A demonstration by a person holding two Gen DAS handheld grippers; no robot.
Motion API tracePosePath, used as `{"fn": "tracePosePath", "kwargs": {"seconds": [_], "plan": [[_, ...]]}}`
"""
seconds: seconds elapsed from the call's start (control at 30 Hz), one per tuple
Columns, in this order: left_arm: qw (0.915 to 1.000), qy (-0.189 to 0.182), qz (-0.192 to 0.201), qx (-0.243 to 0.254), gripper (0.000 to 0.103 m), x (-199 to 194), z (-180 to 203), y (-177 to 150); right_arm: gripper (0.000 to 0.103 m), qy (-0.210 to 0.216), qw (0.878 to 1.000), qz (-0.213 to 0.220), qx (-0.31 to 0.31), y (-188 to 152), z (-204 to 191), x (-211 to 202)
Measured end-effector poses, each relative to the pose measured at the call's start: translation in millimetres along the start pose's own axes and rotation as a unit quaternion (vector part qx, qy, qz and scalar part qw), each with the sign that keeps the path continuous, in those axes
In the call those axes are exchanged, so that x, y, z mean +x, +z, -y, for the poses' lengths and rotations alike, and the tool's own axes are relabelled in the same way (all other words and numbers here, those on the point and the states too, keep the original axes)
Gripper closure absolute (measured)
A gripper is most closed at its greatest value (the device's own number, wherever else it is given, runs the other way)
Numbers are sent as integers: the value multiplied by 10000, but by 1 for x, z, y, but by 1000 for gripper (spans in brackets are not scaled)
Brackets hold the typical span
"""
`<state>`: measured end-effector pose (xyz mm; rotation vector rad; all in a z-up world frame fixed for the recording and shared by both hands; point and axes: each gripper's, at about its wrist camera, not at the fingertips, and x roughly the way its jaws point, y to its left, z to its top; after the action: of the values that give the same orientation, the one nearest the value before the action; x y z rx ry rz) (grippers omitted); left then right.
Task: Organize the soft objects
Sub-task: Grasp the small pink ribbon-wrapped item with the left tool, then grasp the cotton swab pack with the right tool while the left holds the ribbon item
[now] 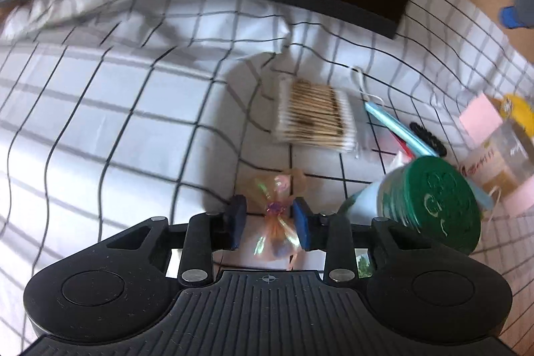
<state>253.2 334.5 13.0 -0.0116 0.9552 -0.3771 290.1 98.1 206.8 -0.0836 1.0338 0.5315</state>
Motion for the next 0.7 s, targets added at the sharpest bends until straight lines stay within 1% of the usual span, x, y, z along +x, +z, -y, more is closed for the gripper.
{"fn": "tracePosePath", "kwargs": {"seconds": [0.07, 0.17, 0.2, 0.3, 0.37, 0.43, 0.47, 0.5, 0.53, 0.57, 0.6, 0.7], "plan": [[9996, 111, -43, 248, 73, 1, 6, 1, 23, 31, 9998, -123, 164, -2, 6, 11], [9988, 173, -133, 438, 77, 2, 7, 3, 23, -44, 9988, -247, 411, -2, 13, 22], [9989, 199, -150, 398, 79, 1, 7, 2, 23, -62, 9984, -255, 508, -2, 15, 24], [9994, 188, -123, 267, 80, -2, 5, -3, 23, -73, 9965, -272, 789, 3, 17, 30], [9994, 165, -145, 274, 84, -5, 4, -7, 23, 24, 9956, -414, 838, 8, 15, 42], [9996, 133, -172, 158, 85, -10, 0, -11, 23, 109, 9935, -654, 924, 13, 12, 60], [9997, 174, -166, 70, 85, -14, -3, -14, 26, 100, 9925, -718, 986, 14, 12, 68], [9996, 231, -139, -28, 86, -18, -6, -19, 31, 47, 9924, -743, 980, 15, 10, 77], [9996, 185, -124, -147, 86, -23, -9, -24, 59, -23, 9931, -782, 876, 17, 7, 85], [9994, 168, -110, -268, 86, -26, -12, -28, 82, -121, 9931, -917, 728, 19, 4, 99], [9992, 169, -72, -350, 86, -30, -13, -33, 84, -234, 9924, -1012, 660, 20, 2, 109], [9988, 195, 39, -456, 86, -35, -13, -43, 84, -559, 9896, -1213, 526, 24, 1, 140]]}}
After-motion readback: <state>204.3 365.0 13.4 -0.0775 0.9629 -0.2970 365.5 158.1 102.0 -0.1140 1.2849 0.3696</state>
